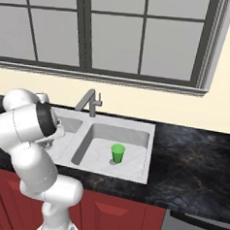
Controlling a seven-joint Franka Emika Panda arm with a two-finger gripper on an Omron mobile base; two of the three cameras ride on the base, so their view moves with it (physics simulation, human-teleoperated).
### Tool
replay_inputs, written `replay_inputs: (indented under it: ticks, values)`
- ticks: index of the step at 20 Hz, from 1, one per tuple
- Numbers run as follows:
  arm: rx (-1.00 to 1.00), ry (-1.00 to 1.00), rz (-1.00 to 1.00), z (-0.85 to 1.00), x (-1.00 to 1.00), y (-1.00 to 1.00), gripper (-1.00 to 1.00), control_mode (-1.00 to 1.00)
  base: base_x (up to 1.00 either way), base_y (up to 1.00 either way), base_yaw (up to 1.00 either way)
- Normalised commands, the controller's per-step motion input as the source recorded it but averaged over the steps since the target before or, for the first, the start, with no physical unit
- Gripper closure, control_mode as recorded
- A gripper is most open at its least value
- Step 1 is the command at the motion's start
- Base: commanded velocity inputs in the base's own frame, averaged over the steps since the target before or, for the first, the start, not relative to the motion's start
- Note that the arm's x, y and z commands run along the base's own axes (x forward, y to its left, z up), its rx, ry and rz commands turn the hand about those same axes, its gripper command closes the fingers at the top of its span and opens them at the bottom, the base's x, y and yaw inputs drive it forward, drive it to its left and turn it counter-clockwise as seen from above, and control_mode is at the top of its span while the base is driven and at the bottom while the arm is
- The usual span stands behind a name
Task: Move any existing items from the left basin to the right basin for drying. Then move the measuring cup from the counter to the left basin of the sink for washing.
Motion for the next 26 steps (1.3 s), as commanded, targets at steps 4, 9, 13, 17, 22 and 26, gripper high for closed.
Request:
replay_inputs:
  ticks: [4, 9, 13, 17, 22, 26]
  values:
    - [-0.03, 0.0, 0.0, -0.29, 0.31, 0.05, 1.0, -1.0, 0.0, 0.0, 0.0]
    - [-0.02, 0.0, 0.0, -0.21, 0.25, 0.08, 1.0, -1.0, 0.0, 0.0, 0.0]
    - [-0.01, 0.0, 0.0, -0.23, 0.27, 0.13, 1.0, -1.0, 0.0, 0.0, 0.0]
    - [0.0, 0.0, 0.0, -0.28, 0.27, 0.11, 1.0, -1.0, 0.0, 0.0, 0.0]
    - [0.0, 0.02, 0.0, -0.29, 0.2, 0.1, 1.0, -1.0, 0.0, 0.0, 0.0]
    - [0.0, 0.03, 0.0, -0.28, 0.13, 0.07, 1.0, -1.0, 0.0, 0.0, 0.0]
